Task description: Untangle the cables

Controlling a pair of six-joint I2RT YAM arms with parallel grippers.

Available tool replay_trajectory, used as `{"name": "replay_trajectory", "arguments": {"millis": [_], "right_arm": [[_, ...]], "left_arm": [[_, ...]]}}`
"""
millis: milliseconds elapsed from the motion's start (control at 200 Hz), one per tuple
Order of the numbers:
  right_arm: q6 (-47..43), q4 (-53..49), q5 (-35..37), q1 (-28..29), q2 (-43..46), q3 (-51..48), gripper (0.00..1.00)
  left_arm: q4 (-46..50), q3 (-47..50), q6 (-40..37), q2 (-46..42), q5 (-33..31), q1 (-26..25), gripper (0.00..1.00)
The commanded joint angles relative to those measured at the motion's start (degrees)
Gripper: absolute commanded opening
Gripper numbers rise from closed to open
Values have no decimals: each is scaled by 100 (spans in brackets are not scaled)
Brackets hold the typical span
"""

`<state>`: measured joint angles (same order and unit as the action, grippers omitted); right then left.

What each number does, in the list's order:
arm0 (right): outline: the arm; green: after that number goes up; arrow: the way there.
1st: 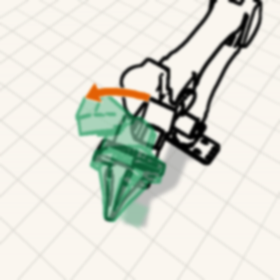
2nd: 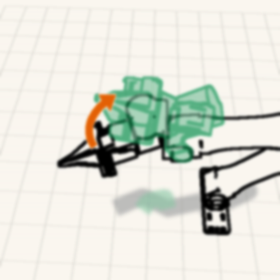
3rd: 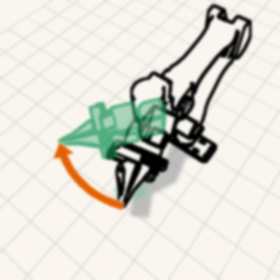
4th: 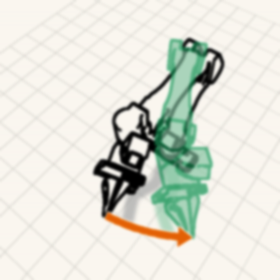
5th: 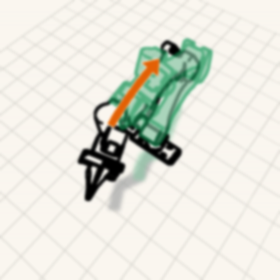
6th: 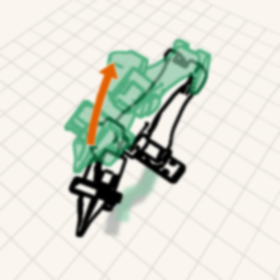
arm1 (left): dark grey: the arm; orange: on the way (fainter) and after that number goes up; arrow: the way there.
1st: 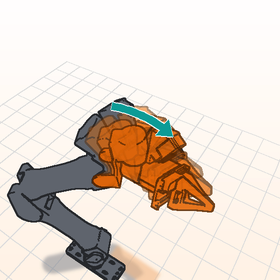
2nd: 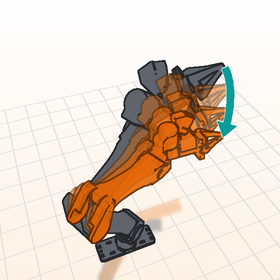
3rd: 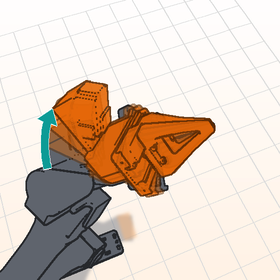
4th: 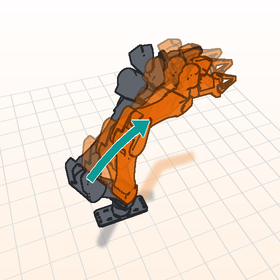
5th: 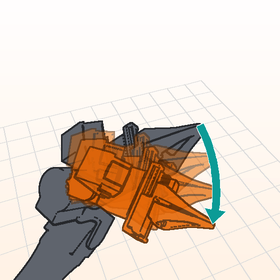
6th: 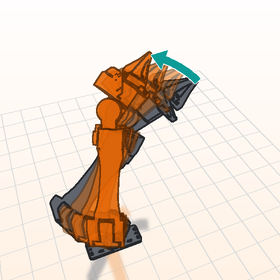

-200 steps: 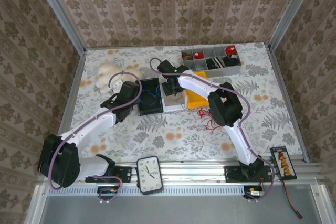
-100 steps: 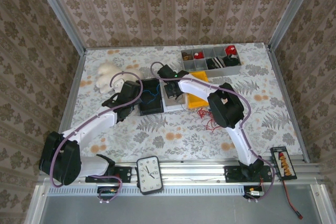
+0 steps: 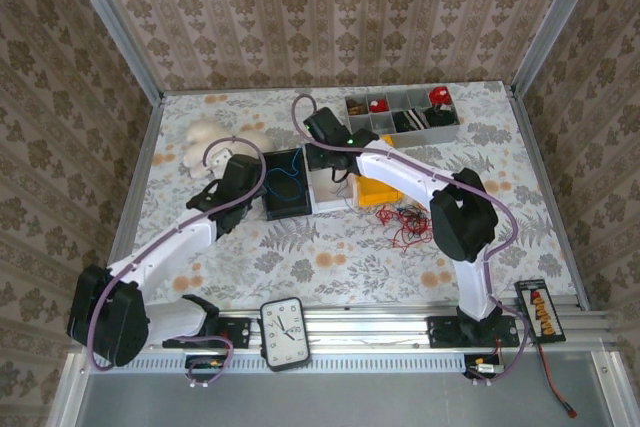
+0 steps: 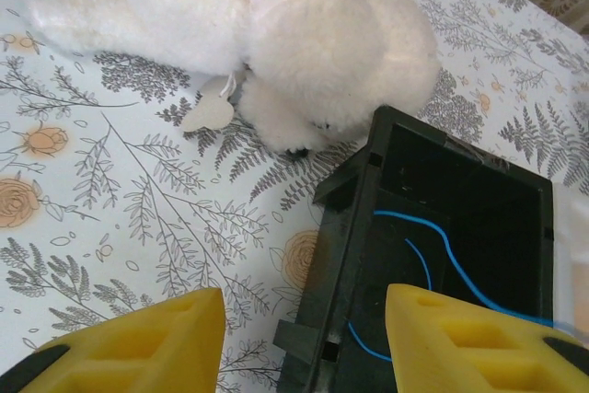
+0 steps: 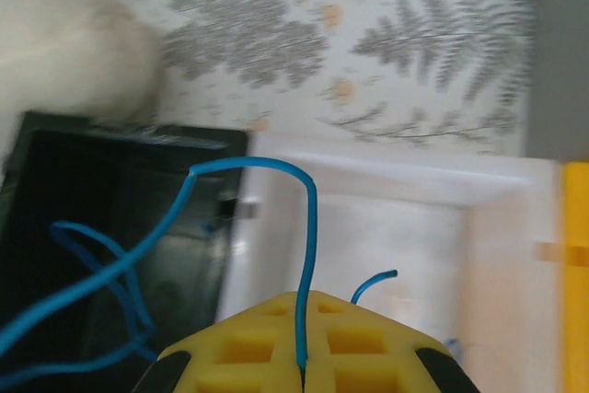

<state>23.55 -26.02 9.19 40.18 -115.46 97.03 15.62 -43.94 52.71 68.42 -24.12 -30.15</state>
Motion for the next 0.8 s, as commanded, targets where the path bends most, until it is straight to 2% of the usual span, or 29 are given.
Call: {"name": "replay_trajectory", "arguments": {"millis": [0, 285, 485, 640, 700, 795], "right_arm": [[-96, -63, -853, 213, -129, 197, 0], [171, -892, -1395, 494, -1093, 1113, 2], [292, -1652, -954, 489, -1767, 2068, 2], [324, -1850, -596, 439, -1862, 2390, 3], [334, -1815, -480, 431, -1819, 2374, 6], [354, -1661, -340, 434, -1664, 2289, 22]], "left_arm": [[163, 164, 50, -223, -137, 95, 49], [504, 480, 122, -756, -182, 258, 49], [653, 552, 108, -907, -172, 345, 50], [664, 569, 40, -958, -129, 365, 50], [651, 571, 8, -962, -113, 361, 50], [586, 588, -54, -958, -68, 366, 50]]}}
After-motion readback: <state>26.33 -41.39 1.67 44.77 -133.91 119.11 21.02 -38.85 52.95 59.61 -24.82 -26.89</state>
